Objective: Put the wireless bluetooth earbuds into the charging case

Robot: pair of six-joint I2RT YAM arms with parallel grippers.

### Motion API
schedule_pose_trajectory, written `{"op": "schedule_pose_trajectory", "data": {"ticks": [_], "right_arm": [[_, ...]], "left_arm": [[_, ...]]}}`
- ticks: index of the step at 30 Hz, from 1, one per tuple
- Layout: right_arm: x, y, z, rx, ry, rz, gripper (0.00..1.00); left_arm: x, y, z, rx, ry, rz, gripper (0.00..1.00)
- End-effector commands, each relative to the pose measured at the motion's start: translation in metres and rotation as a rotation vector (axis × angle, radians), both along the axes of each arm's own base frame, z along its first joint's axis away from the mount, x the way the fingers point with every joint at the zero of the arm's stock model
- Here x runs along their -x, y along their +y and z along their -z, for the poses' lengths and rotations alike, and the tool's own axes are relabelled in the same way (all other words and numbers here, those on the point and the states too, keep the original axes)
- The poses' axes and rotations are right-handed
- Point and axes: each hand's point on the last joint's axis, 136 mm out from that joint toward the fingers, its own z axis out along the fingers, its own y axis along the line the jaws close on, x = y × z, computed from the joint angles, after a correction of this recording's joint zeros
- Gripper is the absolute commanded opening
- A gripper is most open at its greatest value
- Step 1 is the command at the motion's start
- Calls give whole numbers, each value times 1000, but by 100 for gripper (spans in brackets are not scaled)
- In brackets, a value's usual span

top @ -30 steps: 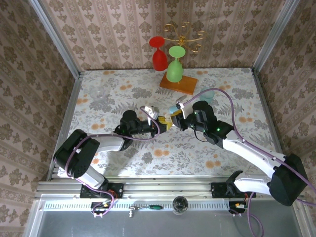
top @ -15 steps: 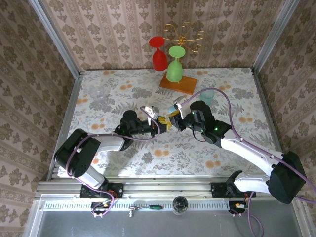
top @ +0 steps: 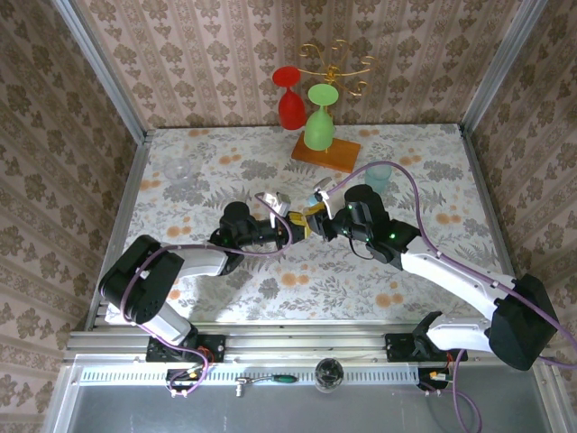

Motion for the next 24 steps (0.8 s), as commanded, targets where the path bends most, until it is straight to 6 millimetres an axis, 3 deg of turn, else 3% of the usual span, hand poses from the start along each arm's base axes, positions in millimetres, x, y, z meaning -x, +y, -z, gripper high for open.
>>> {"op": "schedule_pose_trajectory", "data": {"ticks": [1,5,12,17,20,24], "right_arm": [[13,5,-3,6,6,-65,24],[12,1,-10,8,5,-43,30],[-1,-9,-47,-48,-6,62,50],[-9,-20,-68,-130,15,138,58],[-20,-33,-67,-118,75,225,59],[-26,-40,-48,-8,195,244,60]], "left_arm": [[-12,0,-21,57,-41,-38,0],[-11,1,-21,57,-56,-32,0],[-4,3,-19,55,-113,-7,0],[1,7,-12,46,-215,-15,0],[2,10,-9,37,-284,-29,0],[2,13,-1,-11,-433,-92,0]]}}
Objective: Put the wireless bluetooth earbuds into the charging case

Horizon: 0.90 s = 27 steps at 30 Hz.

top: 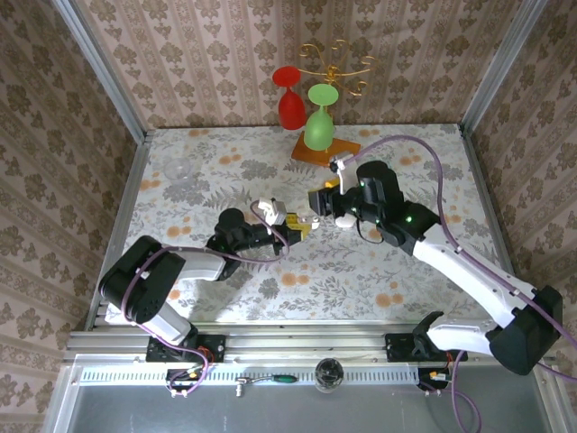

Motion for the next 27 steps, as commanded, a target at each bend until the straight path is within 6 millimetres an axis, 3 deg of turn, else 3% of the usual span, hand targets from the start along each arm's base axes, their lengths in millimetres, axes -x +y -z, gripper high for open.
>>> {"op": "schedule_pose_trajectory", "data": {"ticks": [1,4,10,15,19,27], "right_arm": [[-1,-12,27,112,155,42,61],[1,-11,44,190,258,7,62],[-1,3,68,230,385,-46,63],[-2,2,88,288,448,-51,64],[3,1,93,293,449,-65,64],[29,0,91,309,461,-165,65]], "left_arm": [[0,2,-3,-24,-220,-59,0],[-5,1,7,-92,-284,-113,0],[0,-1,6,-116,-331,-113,0],[4,0,5,-134,-357,-106,0],[1,1,10,-156,-347,-127,0],[-3,-1,-6,-99,-273,-140,0]]}}
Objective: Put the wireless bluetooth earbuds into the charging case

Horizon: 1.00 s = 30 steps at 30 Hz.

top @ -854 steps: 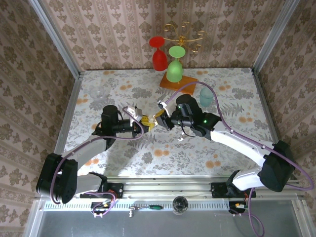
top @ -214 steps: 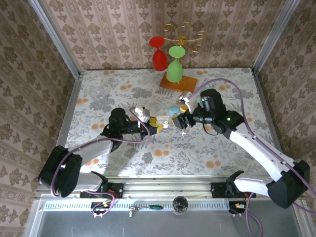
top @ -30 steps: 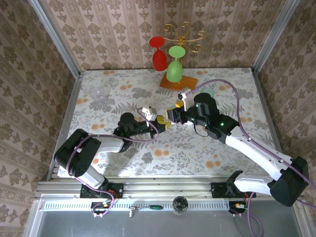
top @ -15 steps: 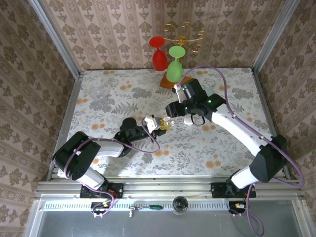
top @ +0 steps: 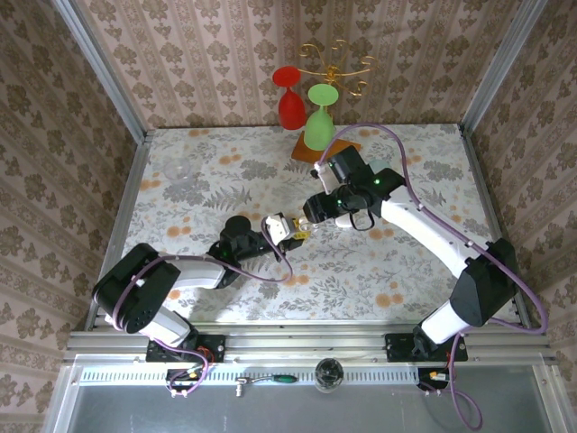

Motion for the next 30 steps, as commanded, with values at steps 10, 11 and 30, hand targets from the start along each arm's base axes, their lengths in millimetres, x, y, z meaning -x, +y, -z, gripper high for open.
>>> {"op": "schedule_pose_trajectory", "data": {"ticks": [10,11,30], "right_arm": [[27,-23,-43,-24,-185,-106,64],[25,-25,-47,-35,-195,-92,63],[21,10,-5,-40,67,-166,63]], "left_arm": [[15,0,-27,49,74,89,0],[16,1,-26,43,67,91,0],[23,9,-31,-38,-31,40,0]]}}
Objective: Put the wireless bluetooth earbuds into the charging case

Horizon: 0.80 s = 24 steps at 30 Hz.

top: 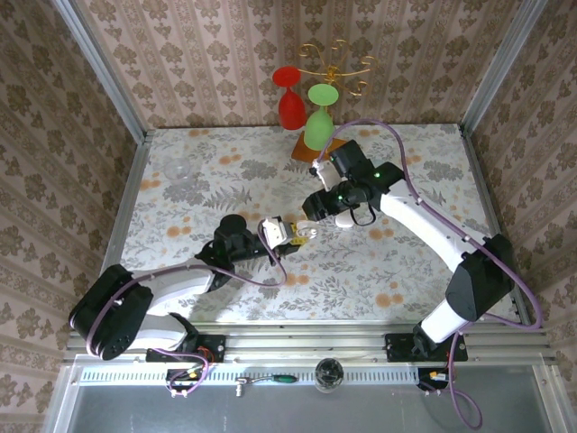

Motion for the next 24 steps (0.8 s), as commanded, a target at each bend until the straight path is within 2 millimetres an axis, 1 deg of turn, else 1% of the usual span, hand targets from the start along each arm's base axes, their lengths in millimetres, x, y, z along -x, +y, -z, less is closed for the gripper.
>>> {"op": "schedule_pose_trajectory", "data": {"ticks": [1,5,8,10,11,12,13,15,21,24], "right_arm": [[26,2,0,-4,37,-100,64],[47,-5,1,-5,44,-159,64],[56,-6,-6,-30,23,-188,64],[58,-6,-14,-53,-3,-195,64],[57,-7,-20,-65,-26,-194,64],[55,-8,-20,-70,-40,-190,64],[56,-10,-31,-88,-88,-200,64],[60,-11,-39,-105,-170,-256,65],[90,-3,-44,-150,-369,-552,70],[100,2,-48,-184,-395,-631,69]], "left_arm": [[-3,0,-15,25,-2,-28,0],[-7,2,-18,46,39,-50,0],[-8,2,-19,56,60,-53,0],[-7,2,-19,62,66,-43,0],[-5,1,-20,63,69,-26,0],[-2,1,-20,65,80,-5,0],[1,0,-21,67,96,18,0],[13,-1,-22,71,149,103,0],[39,0,-36,107,243,275,0],[43,0,-44,122,249,299,0]]}}
